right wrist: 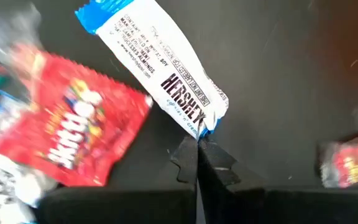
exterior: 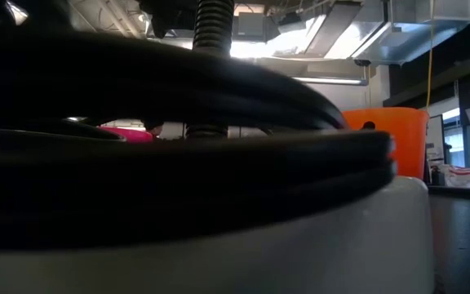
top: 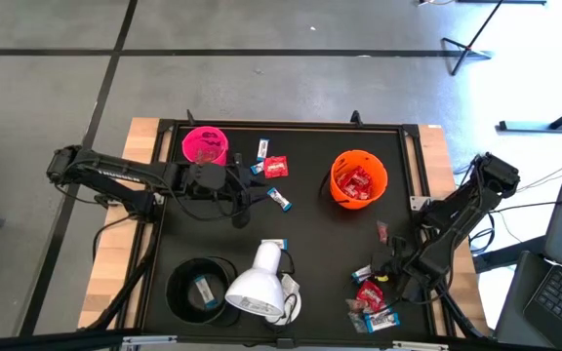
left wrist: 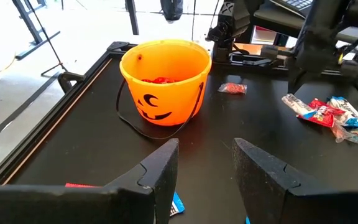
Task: Sort candy
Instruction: Put the white chocolate into the black bucket
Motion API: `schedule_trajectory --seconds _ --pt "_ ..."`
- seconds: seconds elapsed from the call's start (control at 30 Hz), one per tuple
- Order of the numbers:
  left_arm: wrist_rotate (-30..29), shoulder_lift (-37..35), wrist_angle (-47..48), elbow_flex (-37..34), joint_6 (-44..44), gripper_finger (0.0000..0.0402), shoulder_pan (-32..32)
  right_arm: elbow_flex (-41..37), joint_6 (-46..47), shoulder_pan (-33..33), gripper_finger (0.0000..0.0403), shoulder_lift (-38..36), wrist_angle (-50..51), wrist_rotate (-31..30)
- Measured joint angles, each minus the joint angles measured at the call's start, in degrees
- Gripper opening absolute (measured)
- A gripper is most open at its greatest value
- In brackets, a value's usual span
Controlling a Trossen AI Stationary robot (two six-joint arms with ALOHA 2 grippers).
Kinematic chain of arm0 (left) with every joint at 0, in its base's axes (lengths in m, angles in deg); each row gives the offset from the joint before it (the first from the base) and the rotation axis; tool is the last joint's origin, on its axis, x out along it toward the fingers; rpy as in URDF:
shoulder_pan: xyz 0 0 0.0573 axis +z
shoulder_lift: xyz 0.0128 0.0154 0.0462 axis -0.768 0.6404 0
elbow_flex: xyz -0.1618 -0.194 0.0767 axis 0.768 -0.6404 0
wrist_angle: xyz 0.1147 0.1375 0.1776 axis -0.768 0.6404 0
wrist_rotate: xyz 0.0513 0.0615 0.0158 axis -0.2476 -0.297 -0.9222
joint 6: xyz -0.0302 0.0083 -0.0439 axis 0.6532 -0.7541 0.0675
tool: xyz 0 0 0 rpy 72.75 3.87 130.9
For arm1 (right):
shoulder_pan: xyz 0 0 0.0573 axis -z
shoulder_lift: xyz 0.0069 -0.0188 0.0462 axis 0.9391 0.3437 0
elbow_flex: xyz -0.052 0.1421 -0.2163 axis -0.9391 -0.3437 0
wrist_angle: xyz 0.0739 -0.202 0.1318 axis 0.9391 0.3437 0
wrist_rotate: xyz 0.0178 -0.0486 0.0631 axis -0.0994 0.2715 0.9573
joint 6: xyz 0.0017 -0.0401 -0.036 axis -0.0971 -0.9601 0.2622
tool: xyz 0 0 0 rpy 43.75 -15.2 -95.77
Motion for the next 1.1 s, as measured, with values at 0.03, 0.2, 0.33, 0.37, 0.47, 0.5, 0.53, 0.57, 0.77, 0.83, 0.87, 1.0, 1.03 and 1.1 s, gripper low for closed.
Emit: schedule_trajectory --seconds 0.03,0.2,0.33,0.37,0.47,0.5,0.53,0.57,0.77,0.83,0.87,1.0,1.03,1.1 --pt "0.0 0.0 0.0 0.0 0.0 0.0144 0.0 0.6 -0.1 0.0 0.0 -0.5 0.4 -1.2" --pt "-0.1 0.0 0.0 0.0 0.7 0.0144 0.0 2.9 -0.5 0.0 0.0 -3.4 2.9 -9.4" --pt "0.2 0.0 -0.1 0.0 0.8 0.0144 0.0 4.1 -1.7 0.0 0.0 -6.3 3.6 -18.8" --pt "0.2 0.0 -0.3 0.0 0.8 0.0144 0.0 4.4 -1.9 0.0 0.0 -6.8 3.6 -21.7" --pt "0.2 0.0 -1.8 0.0 -0.1 0.0144 0.0 4.8 -2.0 0.7 0.0 -8.3 3.5 -30.3" --pt "0.2 0.0 -2.5 0.0 -0.5 0.0144 0.0 4.9 -2.0 1.4 0.0 -8.6 3.5 -32.6" --pt "0.3 0.0 -3.1 0.0 -0.6 0.0144 -0.1 4.9 -2.0 2.1 0.0 -8.8 3.5 -34.7" --pt "0.3 0.0 -4.0 0.0 -0.9 0.0144 -0.1 4.9 -2.1 3.0 0.0 -8.9 3.4 -36.7" --pt "0.3 2.7 -13.1 0.0 -7.6 0.0144 -0.4 4.8 -6.4 11.0 0.0 -8.9 1.7 -44.8" --pt "0.3 4.5 -17.3 0.0 -9.4 0.0144 -0.4 4.8 -10.9 14.1 0.0 -8.9 -1.3 -46.9" --pt "0.3 5.7 -19.6 0.0 -9.7 0.0144 -0.4 4.8 -13.8 15.8 0.0 -8.9 -3.4 -48.0" --pt "0.3 10.4 -29.2 0.0 -9.1 0.0144 -0.2 4.8 -26.8 21.8 0.0 -8.9 -14.2 -50.0" --pt "0.4 11.5 -31.2 0.0 -8.1 0.0144 0.0 4.8 -30.2 23.2 0.0 -8.9 -16.7 -50.0" --pt "0.4 13.1 -34.0 0.0 -5.1 0.0144 0.2 4.8 -35.8 25.5 0.0 -8.9 -21.3 -50.0"
